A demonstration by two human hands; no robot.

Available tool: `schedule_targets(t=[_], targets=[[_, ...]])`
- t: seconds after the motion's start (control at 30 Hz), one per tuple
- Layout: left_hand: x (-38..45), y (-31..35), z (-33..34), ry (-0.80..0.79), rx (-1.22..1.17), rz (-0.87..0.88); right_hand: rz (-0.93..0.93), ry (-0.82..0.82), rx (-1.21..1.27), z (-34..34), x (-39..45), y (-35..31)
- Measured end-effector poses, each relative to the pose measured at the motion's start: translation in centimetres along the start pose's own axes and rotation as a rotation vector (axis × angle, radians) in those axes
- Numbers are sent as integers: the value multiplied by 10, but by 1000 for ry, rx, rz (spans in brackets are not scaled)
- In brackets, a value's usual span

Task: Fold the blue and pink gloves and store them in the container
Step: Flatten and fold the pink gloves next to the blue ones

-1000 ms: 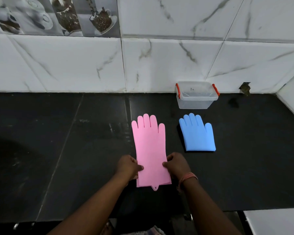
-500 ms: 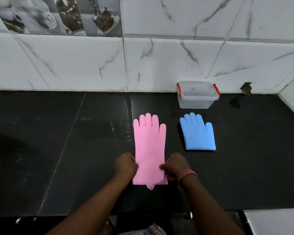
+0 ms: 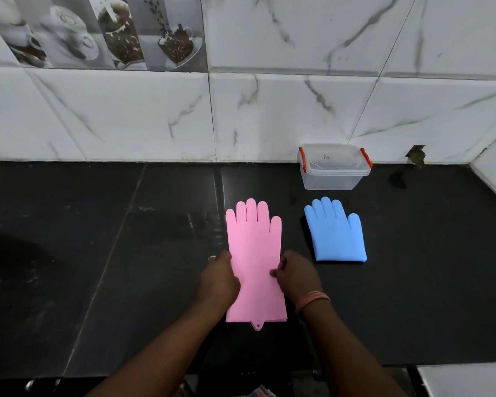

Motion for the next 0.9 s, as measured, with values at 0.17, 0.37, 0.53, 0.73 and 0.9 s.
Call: schedule_targets(t=[0.17, 0.37, 0.53, 0.73, 0.9], targets=[[1, 22, 10, 124, 45, 134, -157, 283, 150, 2, -6, -14], [6, 25, 49, 17, 325, 521, -446, 173, -168, 48, -13, -34], [8, 15, 54, 75, 363, 573, -426, 181, -256, 55, -7, -28], [4, 20, 42, -5, 262, 596, -464, 43, -198, 56, -5, -28], [13, 13, -6, -63, 176, 800, -552, -72, -59, 21, 1, -13]])
Point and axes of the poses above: each hand's wrist, its own x-axis towards the middle knuckle, its own z-axis out of the palm, y = z × x, the point moved 9 cm from there along x, towards the middle knuckle, and after that the axes turned 6 degrees about y, right-handed, at the moved point
